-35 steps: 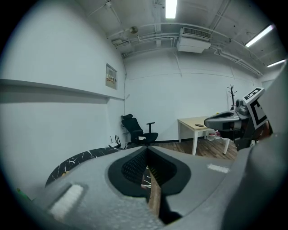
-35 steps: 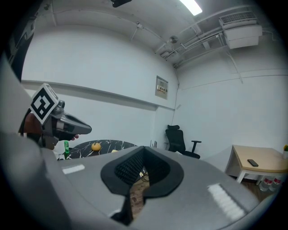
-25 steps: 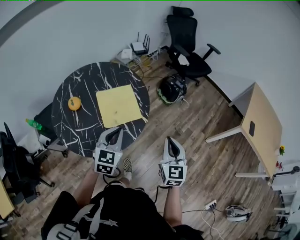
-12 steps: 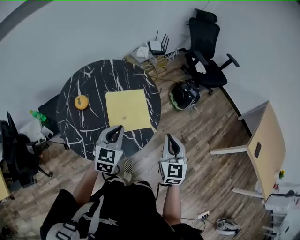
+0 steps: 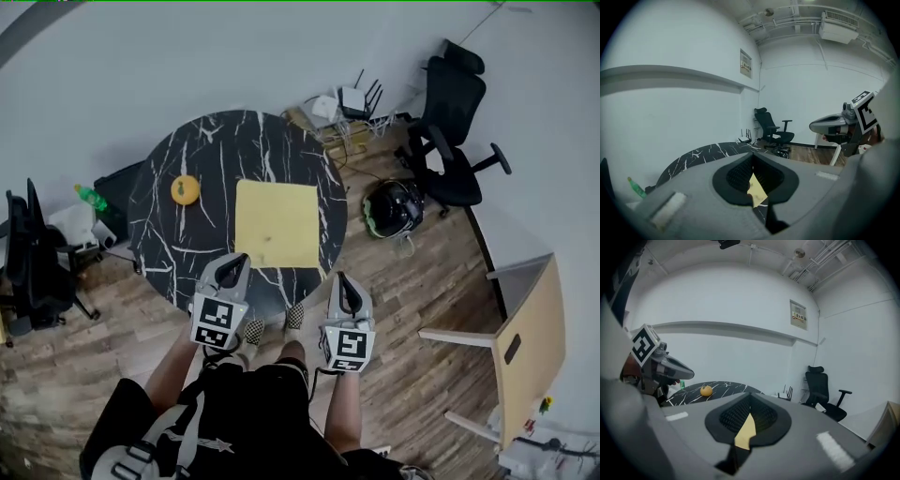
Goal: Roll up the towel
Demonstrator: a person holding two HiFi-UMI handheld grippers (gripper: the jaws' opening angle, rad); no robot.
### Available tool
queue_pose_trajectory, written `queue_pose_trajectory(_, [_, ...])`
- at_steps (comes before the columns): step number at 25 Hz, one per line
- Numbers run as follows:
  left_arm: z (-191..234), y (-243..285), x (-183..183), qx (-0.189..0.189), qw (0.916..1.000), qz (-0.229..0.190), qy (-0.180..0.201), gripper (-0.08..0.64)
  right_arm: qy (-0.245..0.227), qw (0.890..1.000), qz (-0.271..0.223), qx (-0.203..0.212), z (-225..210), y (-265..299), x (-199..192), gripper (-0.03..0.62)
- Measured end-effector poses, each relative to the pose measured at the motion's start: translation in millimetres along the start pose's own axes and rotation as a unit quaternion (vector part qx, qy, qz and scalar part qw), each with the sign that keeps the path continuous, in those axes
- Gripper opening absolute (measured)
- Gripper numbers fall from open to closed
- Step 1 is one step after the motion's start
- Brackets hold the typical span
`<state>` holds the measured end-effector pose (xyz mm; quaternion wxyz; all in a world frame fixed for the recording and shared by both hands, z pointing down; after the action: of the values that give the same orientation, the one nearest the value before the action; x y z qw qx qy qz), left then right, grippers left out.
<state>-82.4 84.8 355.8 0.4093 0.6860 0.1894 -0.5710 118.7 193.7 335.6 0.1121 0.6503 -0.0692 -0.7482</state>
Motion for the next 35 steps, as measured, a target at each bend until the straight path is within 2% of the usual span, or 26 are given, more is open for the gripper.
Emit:
queue_pose_trajectory(8, [9, 20, -37, 0.055, 0.997, 0.041, -0.034, 0.009, -0.004, 0.996, 0.037, 0.077, -5, 55, -42, 0.006])
queue_pose_trajectory(18, [14, 49, -99, 0.082, 0.9884, 0.111, -0.063, 0.009, 0.001, 0.984, 0.101, 0.146, 2, 98, -107, 0.006])
queue_pose_trajectory(25, [13, 70, -136, 0.058, 0.9835, 0.158, -0.068, 0.011, -0.008, 0.971, 0.144, 0.189, 6, 116, -145, 0.006])
queue_pose_trajectory(29, [15, 79, -148, 0.045, 0.9785, 0.196, -0.048, 0.011, -0.032, 0.961, 0.167, 0.217, 7, 123, -160, 0.006])
queue_pose_trajectory(32, [14, 85, -157, 0.016, 0.973, 0.229, -0.021, 0.03, -0.068, 0.948, 0.189, 0.248, 8, 125, -172, 0.009])
queue_pose_trajectory(33, [13, 87, -159, 0.001, 0.971, 0.239, -0.009, 0.069, -0.079, 0.942, 0.2, 0.259, 8, 124, -177, 0.037])
queue_pose_trajectory(35, [11, 90, -164, -0.027, 0.9661, 0.255, 0.026, 0.077, -0.106, 0.928, 0.217, 0.286, 10, 123, -187, 0.093])
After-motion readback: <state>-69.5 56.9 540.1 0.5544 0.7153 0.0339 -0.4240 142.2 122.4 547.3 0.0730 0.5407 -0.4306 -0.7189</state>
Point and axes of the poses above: the fingertips, and each gripper's own axes: y forward along the fingers, z to its left, x out of its top, the point moved 4 cm from there along -y, backward along the fingers, and after that the axes turned 4 degrees about -z, right-handed, at the moved point
